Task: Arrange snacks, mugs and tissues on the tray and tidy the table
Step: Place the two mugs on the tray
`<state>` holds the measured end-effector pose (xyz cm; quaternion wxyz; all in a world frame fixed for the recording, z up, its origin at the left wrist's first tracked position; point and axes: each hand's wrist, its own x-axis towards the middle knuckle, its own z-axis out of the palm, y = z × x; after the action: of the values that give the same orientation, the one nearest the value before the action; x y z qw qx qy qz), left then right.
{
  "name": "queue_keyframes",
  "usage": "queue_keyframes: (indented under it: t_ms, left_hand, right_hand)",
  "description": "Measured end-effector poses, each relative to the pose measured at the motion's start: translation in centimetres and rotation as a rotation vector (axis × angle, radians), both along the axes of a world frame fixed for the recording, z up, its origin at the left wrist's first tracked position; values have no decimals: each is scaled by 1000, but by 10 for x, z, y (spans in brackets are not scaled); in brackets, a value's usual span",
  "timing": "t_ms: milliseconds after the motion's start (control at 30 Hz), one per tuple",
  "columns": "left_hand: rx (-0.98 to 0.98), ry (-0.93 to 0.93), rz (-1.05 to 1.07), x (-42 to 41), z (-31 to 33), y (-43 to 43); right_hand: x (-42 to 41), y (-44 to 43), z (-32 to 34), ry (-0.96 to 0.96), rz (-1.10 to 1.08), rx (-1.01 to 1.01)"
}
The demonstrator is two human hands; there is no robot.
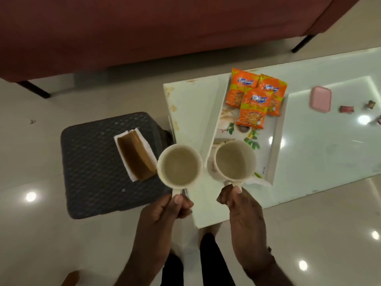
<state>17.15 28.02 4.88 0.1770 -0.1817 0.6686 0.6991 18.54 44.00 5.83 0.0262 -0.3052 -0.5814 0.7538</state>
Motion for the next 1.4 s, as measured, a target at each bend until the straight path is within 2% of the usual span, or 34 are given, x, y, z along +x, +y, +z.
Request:
queue_keyframes:
  t_ms: [167,300,500,800,1400]
  left_hand:
    - [21,1,-130,-48,-21,64]
    - [65,17,-143,-76,-43,105]
    - [101,-80,-115,-101,-83,149]
    - [61,-88,-152,-124,-124,172]
    - [23,-65,-136,-134,-144,186]
  right_hand:
    - [-24,63,-33,3,-109,17]
    - [-43,103,-59,7,-155,-12]
    - [-71,143,-96,-39,-226,-47]
    - [-91,171,-137,-83,-287,-1]
    - [-95,179,-158,-105,-237,-16]
